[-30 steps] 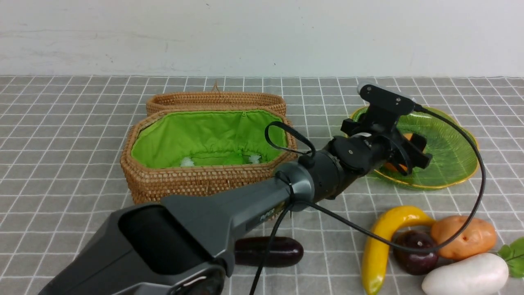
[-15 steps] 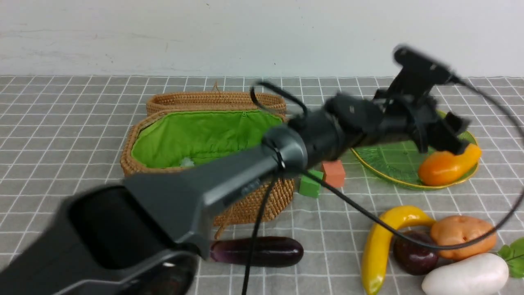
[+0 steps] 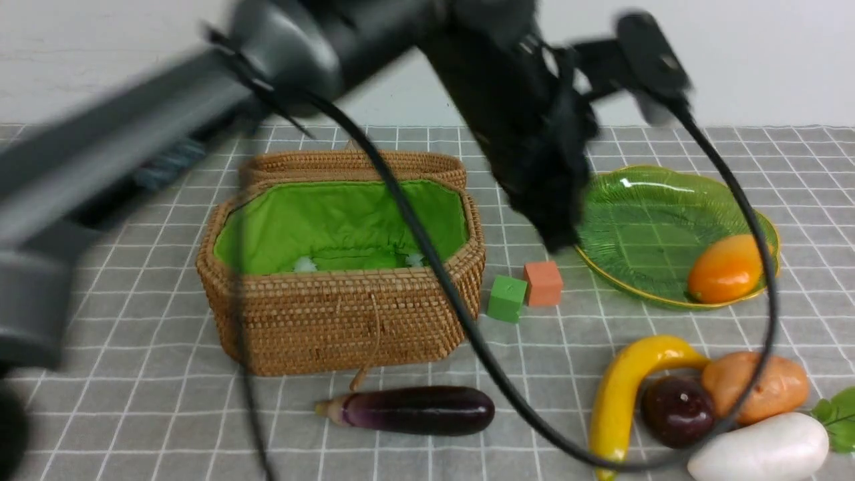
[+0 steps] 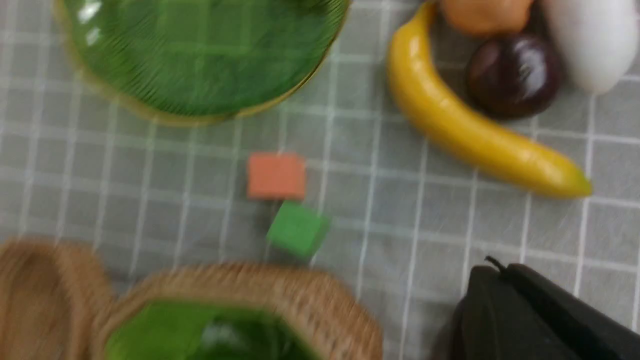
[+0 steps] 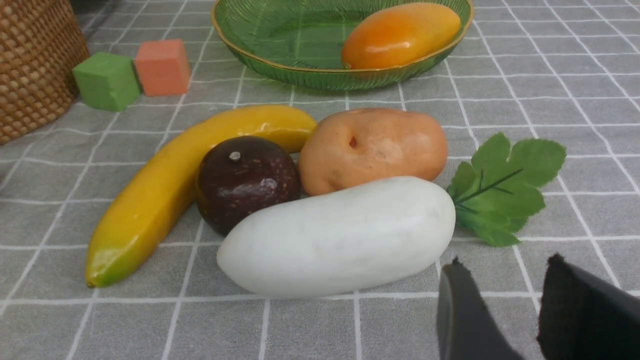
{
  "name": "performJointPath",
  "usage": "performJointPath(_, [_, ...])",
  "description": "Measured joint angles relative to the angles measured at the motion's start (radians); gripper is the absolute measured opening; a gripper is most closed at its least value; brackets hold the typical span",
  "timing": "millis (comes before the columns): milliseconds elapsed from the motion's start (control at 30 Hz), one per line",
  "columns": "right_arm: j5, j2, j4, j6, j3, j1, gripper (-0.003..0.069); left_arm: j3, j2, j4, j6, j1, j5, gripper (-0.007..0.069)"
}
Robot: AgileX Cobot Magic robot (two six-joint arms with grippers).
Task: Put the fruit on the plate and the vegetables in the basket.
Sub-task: Use the left arm to grab an eggplant and put it into the left basket
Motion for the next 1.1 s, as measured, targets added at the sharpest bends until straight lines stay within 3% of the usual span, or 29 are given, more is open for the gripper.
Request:
performJointPath(133, [0.000,0.000,0.000,0.000,0.000,0.000,0.0242,0.225,-0.228,0.127,-0.040,0.069,0.005,0.0029])
performJointPath(267, [0.000,0.000,0.000,0.000,0.000,0.000,0.0242,0.500,-0.375,0.145,-0.040,0.100,-0.085,0.0139])
performJointPath(367, [0.000,0.000,0.000,0.000,0.000,0.000,0.0242,0.773,-0.432,0.140,-0.021,0.090,-0.301,0.0356])
performJointPath(400, [0.000,0.000,0.000,0.000,0.000,0.000,0.0242,0.797,-0.432,0.141,-0.018,0.088,-0.314,0.0367])
performJointPath(500, [0.000,0.000,0.000,0.000,0.000,0.000,0.0242,0.936,-0.400,0.134,0.007,0.075,-0.488,0.0529])
performJointPath(633, [0.000,0.000,0.000,0.000,0.000,0.000,0.0242,0.995,-0.313,0.114,0.014,0.068,-0.658,0.0652])
performJointPath(800, [0.000,0.000,0.000,0.000,0.000,0.000,0.0242,0.997,-0.222,0.105,0.015,0.068,-0.772,0.0652])
performJointPath(1100, [0.000,0.000,0.000,0.001,0.000,0.000,0.0242,0.994,-0.108,0.088,0.015,0.068,-0.837,0.0493])
